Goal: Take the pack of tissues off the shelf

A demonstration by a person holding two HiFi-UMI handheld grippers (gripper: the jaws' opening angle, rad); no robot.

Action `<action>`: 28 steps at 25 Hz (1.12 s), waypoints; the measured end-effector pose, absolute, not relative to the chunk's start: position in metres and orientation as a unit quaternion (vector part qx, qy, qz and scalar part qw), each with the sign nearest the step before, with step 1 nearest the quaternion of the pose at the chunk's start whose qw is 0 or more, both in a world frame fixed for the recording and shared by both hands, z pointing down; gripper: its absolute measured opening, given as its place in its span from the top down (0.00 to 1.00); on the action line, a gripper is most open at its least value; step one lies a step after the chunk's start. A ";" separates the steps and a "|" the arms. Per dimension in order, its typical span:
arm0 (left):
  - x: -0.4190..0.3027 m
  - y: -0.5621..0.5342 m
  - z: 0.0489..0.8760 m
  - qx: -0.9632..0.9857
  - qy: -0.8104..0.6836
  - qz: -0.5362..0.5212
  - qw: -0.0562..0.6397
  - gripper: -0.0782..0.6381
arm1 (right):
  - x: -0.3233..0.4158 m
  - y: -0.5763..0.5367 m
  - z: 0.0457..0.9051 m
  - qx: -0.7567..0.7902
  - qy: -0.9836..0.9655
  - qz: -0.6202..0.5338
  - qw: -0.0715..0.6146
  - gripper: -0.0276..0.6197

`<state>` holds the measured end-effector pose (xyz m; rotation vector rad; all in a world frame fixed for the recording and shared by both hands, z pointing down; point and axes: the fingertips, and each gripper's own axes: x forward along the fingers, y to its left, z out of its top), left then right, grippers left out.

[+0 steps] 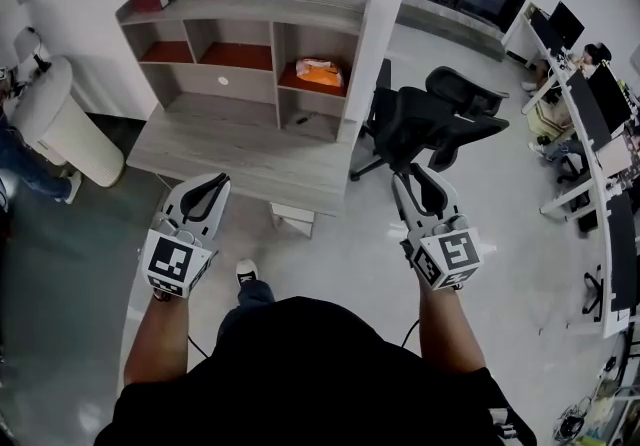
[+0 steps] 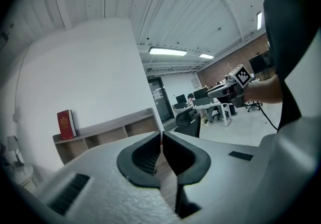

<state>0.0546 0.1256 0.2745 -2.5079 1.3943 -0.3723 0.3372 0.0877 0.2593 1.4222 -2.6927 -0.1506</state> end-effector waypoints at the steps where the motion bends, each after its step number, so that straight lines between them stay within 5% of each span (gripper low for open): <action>1: 0.053 0.124 0.276 -0.861 0.477 -0.128 0.123 0.85 | 0.335 0.087 0.259 0.466 -0.882 -0.050 0.047 0.74; 28: -0.074 -0.045 0.298 -0.889 0.434 -0.115 0.090 0.85 | 0.204 -0.041 0.260 0.497 -0.864 -0.047 0.070 0.73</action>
